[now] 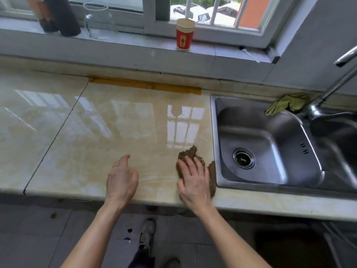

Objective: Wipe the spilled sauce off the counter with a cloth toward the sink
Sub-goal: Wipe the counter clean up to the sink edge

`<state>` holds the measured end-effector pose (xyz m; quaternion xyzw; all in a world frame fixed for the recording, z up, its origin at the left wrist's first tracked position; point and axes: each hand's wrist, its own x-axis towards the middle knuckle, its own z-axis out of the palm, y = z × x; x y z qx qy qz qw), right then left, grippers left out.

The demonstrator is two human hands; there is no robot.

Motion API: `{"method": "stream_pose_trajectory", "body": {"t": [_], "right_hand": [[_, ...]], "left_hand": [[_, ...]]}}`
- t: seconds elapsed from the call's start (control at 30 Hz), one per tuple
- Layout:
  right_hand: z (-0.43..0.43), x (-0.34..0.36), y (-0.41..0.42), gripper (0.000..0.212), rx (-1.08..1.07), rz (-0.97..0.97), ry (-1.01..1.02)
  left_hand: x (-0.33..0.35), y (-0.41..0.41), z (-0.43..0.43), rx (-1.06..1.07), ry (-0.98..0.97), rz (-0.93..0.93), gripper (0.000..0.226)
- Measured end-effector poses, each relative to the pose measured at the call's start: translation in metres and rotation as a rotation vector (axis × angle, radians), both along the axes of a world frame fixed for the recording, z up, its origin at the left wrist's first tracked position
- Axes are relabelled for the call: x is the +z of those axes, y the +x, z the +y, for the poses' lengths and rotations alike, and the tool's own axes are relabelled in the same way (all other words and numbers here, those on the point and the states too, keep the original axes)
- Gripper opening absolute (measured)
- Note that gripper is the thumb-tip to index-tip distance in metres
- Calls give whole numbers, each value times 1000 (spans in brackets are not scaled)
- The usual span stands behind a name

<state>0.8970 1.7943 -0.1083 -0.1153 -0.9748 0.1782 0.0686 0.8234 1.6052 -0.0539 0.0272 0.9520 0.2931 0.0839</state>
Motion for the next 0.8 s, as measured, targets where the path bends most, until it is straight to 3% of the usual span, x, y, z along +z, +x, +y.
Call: {"method": "stream_pose_trajectory", "body": {"t": [0.13,0.23,0.43,0.8], "right_hand": [[-43,-6,13,60,308,4,4],[-28,-9,29,62,464,-11,31],[36,-8,37,59,283,-7,-78],[75,3,-76,65,131,-107,-134]], "left_hand": [[0,3,12,-14,17,7,53],[3,2,18,-22,23,20,54],[2,0,26,-25,20,26,53],[4,-24,44,-64,5,22,55]]}}
